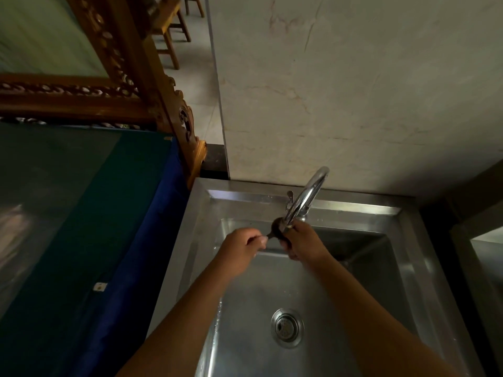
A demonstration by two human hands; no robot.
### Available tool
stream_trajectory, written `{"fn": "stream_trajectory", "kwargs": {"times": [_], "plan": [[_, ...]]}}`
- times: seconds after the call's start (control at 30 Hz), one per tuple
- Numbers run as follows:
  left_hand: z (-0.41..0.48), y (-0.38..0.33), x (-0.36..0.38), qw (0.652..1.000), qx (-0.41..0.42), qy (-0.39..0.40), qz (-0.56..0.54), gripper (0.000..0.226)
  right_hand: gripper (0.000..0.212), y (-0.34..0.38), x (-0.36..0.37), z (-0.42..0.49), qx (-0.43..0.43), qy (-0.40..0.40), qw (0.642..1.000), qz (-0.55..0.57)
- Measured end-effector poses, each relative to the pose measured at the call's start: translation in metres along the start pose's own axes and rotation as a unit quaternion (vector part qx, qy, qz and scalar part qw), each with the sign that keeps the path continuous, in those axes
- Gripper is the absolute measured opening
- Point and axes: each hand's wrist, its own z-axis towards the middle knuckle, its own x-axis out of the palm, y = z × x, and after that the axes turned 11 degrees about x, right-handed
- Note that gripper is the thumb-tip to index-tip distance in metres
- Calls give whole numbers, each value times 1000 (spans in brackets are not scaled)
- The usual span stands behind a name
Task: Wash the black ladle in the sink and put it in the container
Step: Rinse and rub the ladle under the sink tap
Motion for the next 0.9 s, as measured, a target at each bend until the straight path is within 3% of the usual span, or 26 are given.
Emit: {"fn": "stream_trajectory", "kwargs": {"times": [0.17,0.23,0.3,0.43,0.53,0.63,0.73,0.83,0.9], "plan": [[-13,-1,57,992,-70,-97,-43,24,16,-29,37,1,34,-114,973,200],[-22,1,76,985,-100,-134,-44,25,17,-39,46,2,56,-119,953,272],[-31,4,83,982,-95,-154,-49,24,16,-46,47,3,59,-108,954,274],[-37,14,64,993,-50,-109,-8,17,22,-54,27,5,28,-59,988,142],[-32,18,38,998,-14,-25,53,16,27,-51,4,8,-6,-46,996,-75],[-24,18,18,989,27,33,144,19,18,-43,-12,9,-58,-46,944,-323],[-14,13,7,969,77,59,225,21,19,-28,-21,9,-121,-66,856,-498],[-6,10,4,939,127,58,313,23,22,-10,-22,10,-210,-96,779,-582],[-5,9,5,938,140,41,314,23,24,-4,-21,10,-257,-106,738,-615]]}}
